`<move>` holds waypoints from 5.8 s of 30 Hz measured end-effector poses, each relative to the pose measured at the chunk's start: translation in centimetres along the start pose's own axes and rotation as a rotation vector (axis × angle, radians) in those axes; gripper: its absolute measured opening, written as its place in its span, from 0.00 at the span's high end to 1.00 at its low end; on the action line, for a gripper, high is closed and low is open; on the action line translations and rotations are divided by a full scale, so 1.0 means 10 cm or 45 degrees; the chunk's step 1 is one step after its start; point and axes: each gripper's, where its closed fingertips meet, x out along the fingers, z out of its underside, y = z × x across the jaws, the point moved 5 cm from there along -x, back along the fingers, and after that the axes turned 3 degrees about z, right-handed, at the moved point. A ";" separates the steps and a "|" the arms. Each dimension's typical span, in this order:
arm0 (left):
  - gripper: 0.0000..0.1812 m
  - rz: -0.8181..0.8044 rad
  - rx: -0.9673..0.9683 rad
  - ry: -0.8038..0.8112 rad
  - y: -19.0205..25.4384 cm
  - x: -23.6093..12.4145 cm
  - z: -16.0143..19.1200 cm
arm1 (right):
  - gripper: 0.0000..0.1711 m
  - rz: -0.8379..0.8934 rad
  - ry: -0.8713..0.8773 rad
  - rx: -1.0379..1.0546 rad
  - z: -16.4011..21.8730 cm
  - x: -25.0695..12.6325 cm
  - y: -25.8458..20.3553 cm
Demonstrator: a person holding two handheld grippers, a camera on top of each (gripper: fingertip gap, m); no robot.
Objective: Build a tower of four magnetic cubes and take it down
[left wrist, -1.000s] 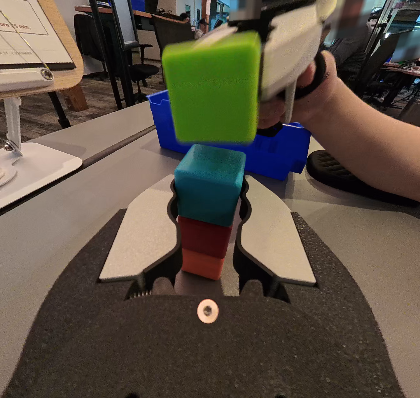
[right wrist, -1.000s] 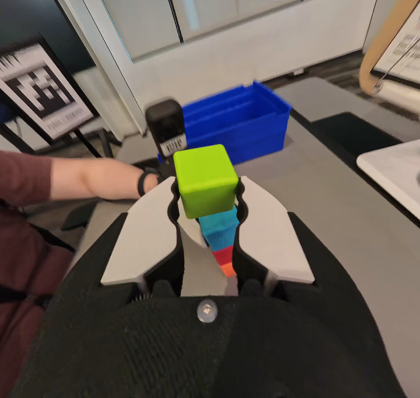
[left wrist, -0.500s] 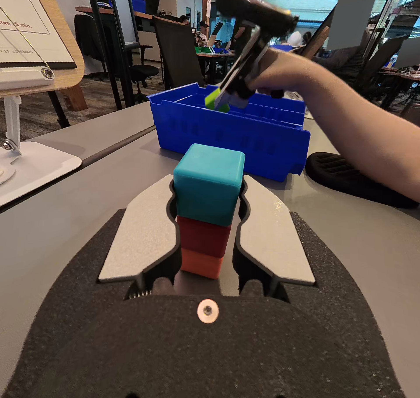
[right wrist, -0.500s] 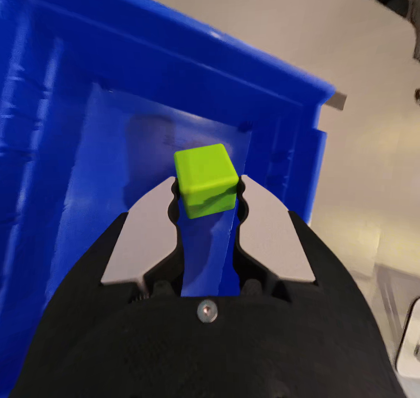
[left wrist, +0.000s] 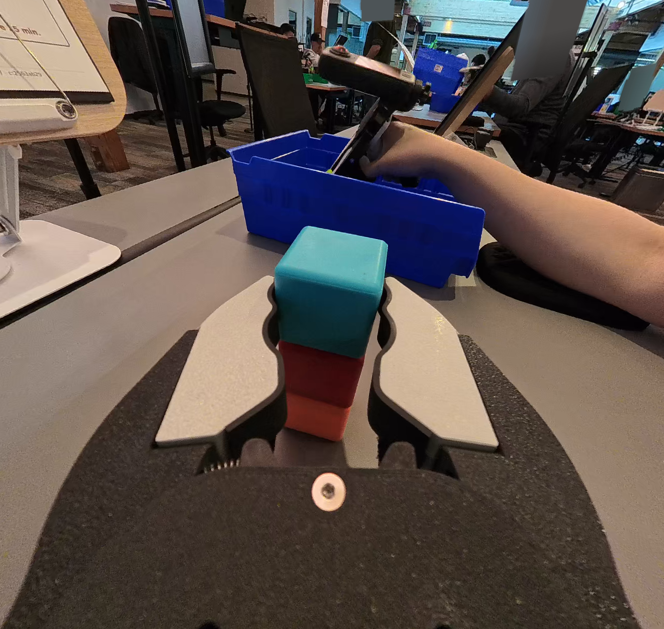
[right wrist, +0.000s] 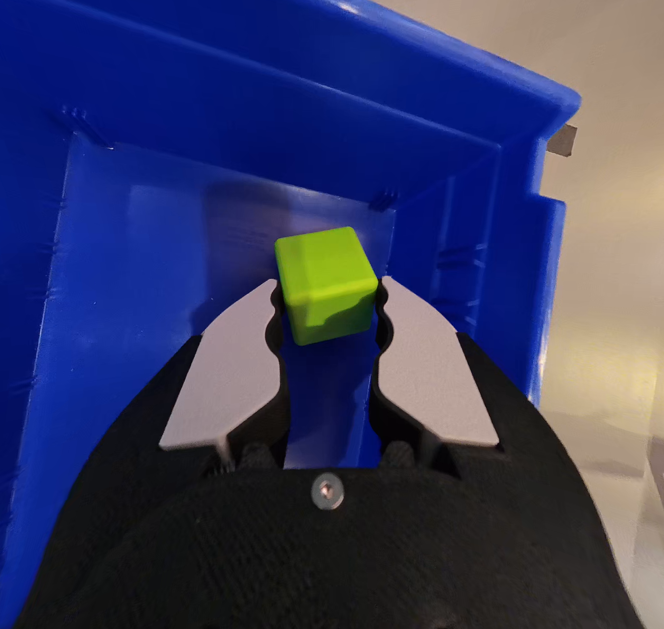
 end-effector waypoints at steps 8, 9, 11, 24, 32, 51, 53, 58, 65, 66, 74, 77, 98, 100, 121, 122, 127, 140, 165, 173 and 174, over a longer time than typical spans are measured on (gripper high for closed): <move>0.71 0.010 -0.020 0.013 0.00 -0.01 0.01 | 0.69 -0.026 0.034 -0.029 -0.04 -0.14 0.02; 0.71 0.012 -0.021 0.011 0.00 -0.02 0.00 | 0.69 -0.030 0.039 -0.032 -0.04 -0.16 0.02; 0.71 0.011 -0.021 0.011 0.00 -0.02 0.01 | 0.68 -0.047 0.058 -0.039 -0.06 -0.22 0.02; 0.56 -0.046 0.035 -0.117 0.01 -0.03 0.14 | 0.67 -0.821 0.897 -0.515 -0.60 -1.96 -1.23; 0.60 -0.116 0.172 -0.344 0.04 0.05 0.31 | 0.59 -1.415 0.960 -0.853 -0.36 -2.13 -2.35; 0.72 -0.071 0.121 -0.374 -0.01 0.03 0.33 | 0.70 -1.321 0.683 -0.990 -0.20 -1.57 -2.79; 0.72 -0.081 0.118 -0.374 0.00 0.04 0.33 | 0.70 -1.315 0.653 -0.982 -0.20 -1.57 -2.78; 0.72 -0.064 0.137 -0.380 0.02 0.05 0.33 | 0.71 -1.431 0.549 -0.834 -0.23 -1.57 -2.74; 0.72 -0.060 0.120 -0.382 0.01 0.05 0.33 | 0.71 -1.551 0.734 -0.546 -0.50 -1.89 -2.33; 0.72 -0.060 0.120 -0.381 0.02 0.05 0.34 | 0.71 -1.445 0.820 -0.544 -0.56 -1.94 -2.14; 0.72 -0.054 0.117 -0.379 0.02 0.06 0.34 | 0.71 -0.742 0.654 -0.176 -0.43 -1.24 -0.52; 0.72 -0.052 0.115 -0.379 0.02 0.06 0.34 | 0.70 -0.634 0.423 -0.137 -0.28 -0.68 -0.45; 0.62 -0.037 0.162 -0.468 0.08 0.08 0.41 | 0.64 -0.614 0.423 -0.221 -0.22 -0.63 -0.40; 0.58 -0.044 0.169 -0.537 0.10 0.09 0.46 | 0.64 -0.607 0.526 -0.218 -0.31 -0.85 -0.37; 0.71 -0.113 0.204 -0.770 0.02 0.10 0.65 | 0.62 -1.183 0.635 -1.222 -0.03 -1.48 -2.75; 0.71 -0.112 0.203 -0.771 0.02 0.10 0.65 | 0.62 -1.187 0.625 -1.230 -0.01 -1.47 -2.79; 0.72 -0.098 0.195 -0.775 0.02 0.10 0.65 | 0.62 -1.199 0.583 -1.233 0.02 -1.39 -2.90; 0.72 -0.038 0.198 -0.779 0.05 0.11 0.66 | 0.70 -1.151 0.510 -1.270 0.07 -1.30 -2.98; 0.72 -0.020 0.195 -0.784 0.05 0.11 0.67 | 0.70 -0.371 -0.519 -0.432 0.84 -0.79 -0.05; 0.72 -0.021 0.195 -0.784 0.06 0.10 0.67 | 0.70 -0.217 -0.733 -0.437 0.91 -0.62 -0.07; 0.72 -0.020 0.196 -0.784 0.06 0.10 0.67 | 0.70 -0.207 -0.739 -0.442 0.91 -0.61 -0.07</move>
